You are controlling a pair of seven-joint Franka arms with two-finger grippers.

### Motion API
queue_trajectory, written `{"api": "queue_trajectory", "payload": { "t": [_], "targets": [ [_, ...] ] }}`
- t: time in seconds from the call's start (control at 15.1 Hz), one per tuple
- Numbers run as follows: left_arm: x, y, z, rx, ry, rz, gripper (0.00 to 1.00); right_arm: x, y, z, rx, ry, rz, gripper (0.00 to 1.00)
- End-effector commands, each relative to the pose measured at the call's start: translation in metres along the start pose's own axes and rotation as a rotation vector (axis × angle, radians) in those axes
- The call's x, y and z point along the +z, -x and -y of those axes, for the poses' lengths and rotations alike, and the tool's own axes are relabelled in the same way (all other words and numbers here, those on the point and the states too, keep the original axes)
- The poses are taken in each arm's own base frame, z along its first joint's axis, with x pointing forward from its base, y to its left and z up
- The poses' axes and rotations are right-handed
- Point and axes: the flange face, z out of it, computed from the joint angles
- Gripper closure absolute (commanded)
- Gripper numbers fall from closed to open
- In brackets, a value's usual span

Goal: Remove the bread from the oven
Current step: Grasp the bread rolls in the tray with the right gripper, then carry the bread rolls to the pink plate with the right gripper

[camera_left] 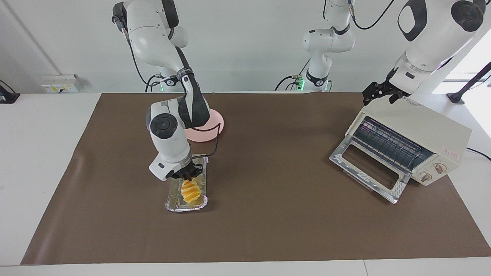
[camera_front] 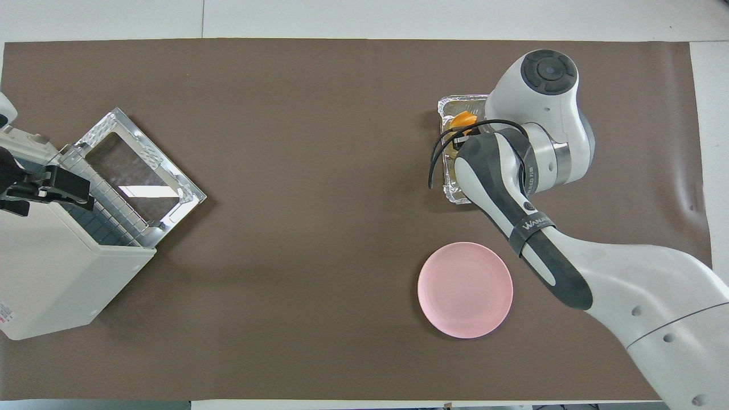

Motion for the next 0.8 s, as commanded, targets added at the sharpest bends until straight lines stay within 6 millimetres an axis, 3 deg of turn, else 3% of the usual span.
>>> {"api": "queue_trajectory", "payload": {
  "t": [0.0,0.33,0.46,0.6,0.73],
  "targets": [
    [-0.004,0.006,0.002,-0.003,-0.017,-0.018,0.00,-0.031,0.009,-0.006,0.010,0.001,0.009,1.00],
    [-0.003,0.006,0.002,-0.003,-0.017,-0.016,0.00,-0.106,0.047,-0.005,0.028,0.013,0.065,1.00],
    [-0.004,0.006,0.002,-0.003,-0.017,-0.018,0.00,-0.125,0.065,-0.001,0.042,0.021,0.088,1.00],
    [-0.003,0.006,0.001,-0.002,-0.017,-0.016,0.00,-0.132,0.089,0.013,0.052,0.023,0.135,1.00],
    [-0.003,0.006,0.001,-0.002,-0.017,-0.016,0.00,-0.125,0.119,0.033,0.081,0.013,0.157,1.00]
  ]
}}
